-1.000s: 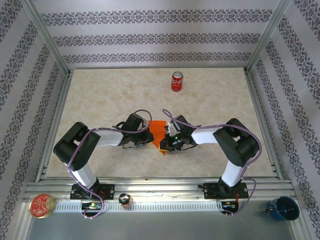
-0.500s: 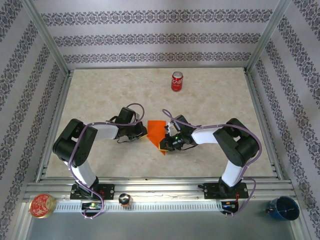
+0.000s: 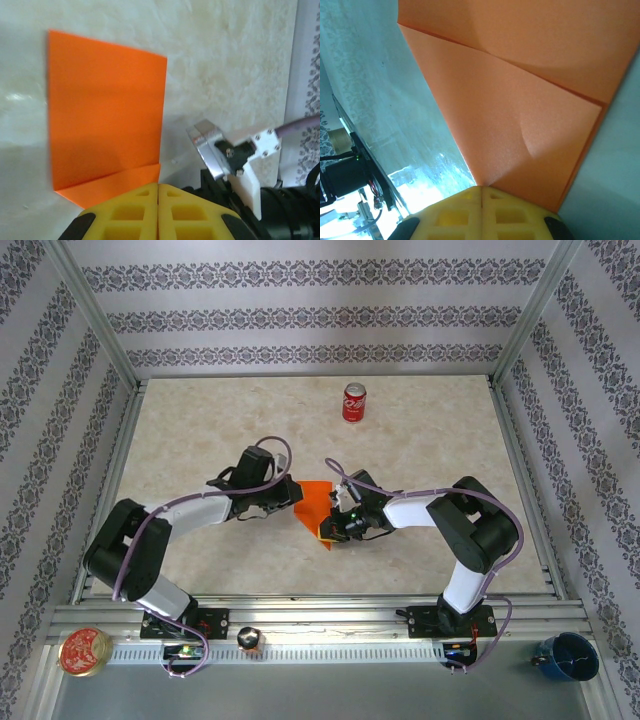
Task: Fold a paper plane with a square sheet of paper (pick it up from the middle)
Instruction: Third fold the triangle at the center of the table.
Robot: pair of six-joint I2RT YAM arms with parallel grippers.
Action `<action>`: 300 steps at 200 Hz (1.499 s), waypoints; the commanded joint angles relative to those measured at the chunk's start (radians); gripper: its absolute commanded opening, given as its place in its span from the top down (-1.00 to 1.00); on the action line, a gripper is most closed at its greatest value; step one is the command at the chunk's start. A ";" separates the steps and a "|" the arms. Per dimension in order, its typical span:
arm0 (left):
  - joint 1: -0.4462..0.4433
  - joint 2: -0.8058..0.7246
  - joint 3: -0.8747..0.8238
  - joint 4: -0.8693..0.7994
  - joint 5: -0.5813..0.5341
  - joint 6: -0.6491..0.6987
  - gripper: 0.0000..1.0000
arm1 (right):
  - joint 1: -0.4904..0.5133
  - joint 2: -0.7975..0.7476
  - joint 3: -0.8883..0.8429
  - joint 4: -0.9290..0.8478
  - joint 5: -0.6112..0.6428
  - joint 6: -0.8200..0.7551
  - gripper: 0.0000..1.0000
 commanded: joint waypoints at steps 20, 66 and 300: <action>-0.073 0.100 0.021 0.063 0.024 -0.031 0.85 | -0.015 0.018 -0.044 -0.100 0.065 -0.002 1.00; -0.082 0.175 0.026 0.068 0.003 -0.029 0.86 | -0.017 0.013 -0.050 -0.099 0.065 -0.002 1.00; -0.057 0.211 -0.097 0.152 -0.028 -0.058 0.93 | 0.073 0.062 0.052 -0.072 0.134 0.069 0.94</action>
